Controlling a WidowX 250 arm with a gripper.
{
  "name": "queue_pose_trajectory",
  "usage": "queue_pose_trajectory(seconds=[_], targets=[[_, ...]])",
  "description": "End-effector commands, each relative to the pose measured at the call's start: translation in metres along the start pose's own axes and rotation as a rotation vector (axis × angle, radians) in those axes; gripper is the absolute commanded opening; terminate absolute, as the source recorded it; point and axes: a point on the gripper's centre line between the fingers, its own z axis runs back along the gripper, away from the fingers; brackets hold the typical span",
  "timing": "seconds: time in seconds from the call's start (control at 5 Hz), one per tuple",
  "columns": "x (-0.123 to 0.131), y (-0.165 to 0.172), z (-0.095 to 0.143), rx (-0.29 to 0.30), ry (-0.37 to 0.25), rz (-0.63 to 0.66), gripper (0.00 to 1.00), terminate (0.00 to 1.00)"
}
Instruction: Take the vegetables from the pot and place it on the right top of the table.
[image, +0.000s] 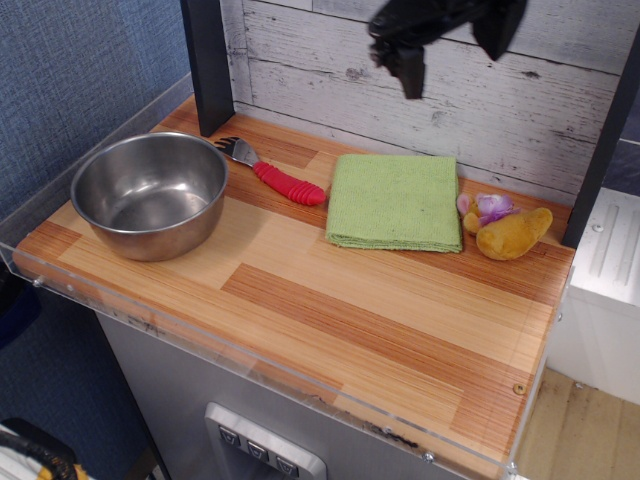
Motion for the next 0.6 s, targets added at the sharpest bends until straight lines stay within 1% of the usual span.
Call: queue_pose_trajectory(seconds=[0.0,0.2,0.4], targets=[[-0.0020,0.0095,0.0204,-0.040,-0.025,0.008,1.00,0.00],[-0.0020,0.0095,0.0204,-0.040,-0.025,0.008,1.00,0.00],[-0.0020,0.0095,0.0204,-0.040,-0.025,0.008,1.00,1.00]])
